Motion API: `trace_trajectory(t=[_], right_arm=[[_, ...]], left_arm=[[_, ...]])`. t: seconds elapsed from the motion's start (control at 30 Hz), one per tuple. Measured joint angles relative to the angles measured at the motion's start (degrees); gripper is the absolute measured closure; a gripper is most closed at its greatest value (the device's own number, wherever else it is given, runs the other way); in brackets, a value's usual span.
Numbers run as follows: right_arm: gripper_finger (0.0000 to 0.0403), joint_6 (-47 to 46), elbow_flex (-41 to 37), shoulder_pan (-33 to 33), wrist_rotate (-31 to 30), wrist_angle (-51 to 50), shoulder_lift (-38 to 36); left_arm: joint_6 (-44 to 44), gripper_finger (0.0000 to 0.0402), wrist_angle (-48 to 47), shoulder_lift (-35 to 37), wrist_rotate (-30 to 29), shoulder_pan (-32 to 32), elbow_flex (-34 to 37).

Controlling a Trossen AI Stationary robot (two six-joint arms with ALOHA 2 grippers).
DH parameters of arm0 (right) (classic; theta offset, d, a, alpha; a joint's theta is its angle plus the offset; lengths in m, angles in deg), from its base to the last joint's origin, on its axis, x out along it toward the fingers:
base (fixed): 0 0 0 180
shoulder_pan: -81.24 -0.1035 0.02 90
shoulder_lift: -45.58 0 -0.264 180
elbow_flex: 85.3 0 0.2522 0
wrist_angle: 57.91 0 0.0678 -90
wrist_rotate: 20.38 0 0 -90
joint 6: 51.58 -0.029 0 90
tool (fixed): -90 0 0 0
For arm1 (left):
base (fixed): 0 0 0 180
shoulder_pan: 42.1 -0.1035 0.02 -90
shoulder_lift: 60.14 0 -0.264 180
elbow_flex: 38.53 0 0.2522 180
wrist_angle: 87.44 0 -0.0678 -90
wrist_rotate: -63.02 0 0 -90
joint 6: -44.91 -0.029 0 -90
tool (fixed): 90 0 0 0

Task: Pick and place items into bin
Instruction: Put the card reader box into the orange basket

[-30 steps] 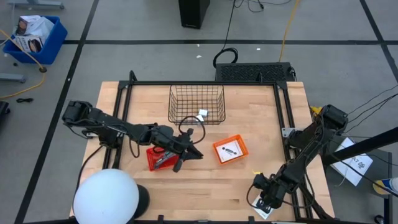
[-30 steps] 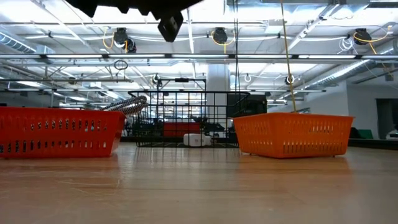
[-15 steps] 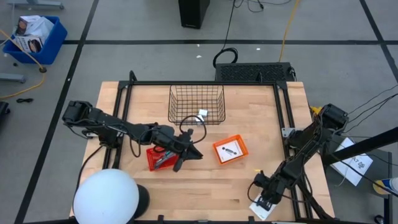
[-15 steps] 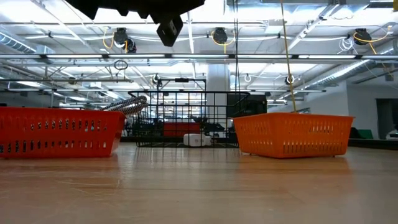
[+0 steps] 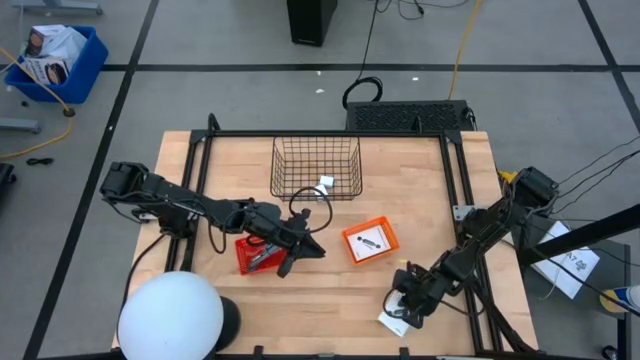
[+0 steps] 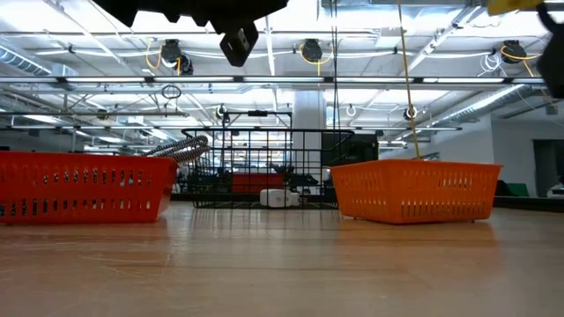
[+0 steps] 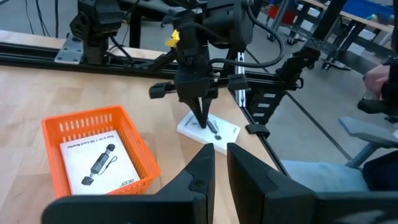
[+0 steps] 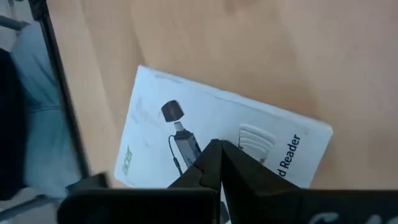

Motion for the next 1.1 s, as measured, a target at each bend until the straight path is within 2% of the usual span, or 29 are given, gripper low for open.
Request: trace_trajectory(t=[0.23, 0.47, 0.67, 0.9, 1.1], right_arm=[[0.0403, 11.61, -0.11, 3.64, -1.58, 6.97, 0.33], [0.0403, 19.80, -0.07, 5.01, 0.32, 13.74, 1.73], [0.0398, 30.60, 0.02, 6.44, 0.99, 16.98, 1.58], [0.0331, 38.06, 0.02, 10.43, 7.76, 11.20, 1.41], [0.0261, 43.95, 1.79, 10.91, 8.01, 1.84, 1.41]], left_arm=[[-0.33, 0.0355, 0.00, 0.00, -0.19, 0.00, 0.00], [-0.50, 0.0355, -0.28, 0.00, -0.25, 0.00, 0.00], [-0.50, 0.0355, -0.42, 0.00, -0.27, 0.00, 0.00], [-0.49, 0.0355, -0.42, 0.00, -0.27, 0.00, 0.00], [-1.08, 0.0355, -0.40, 0.00, -0.27, -0.08, 0.00]])
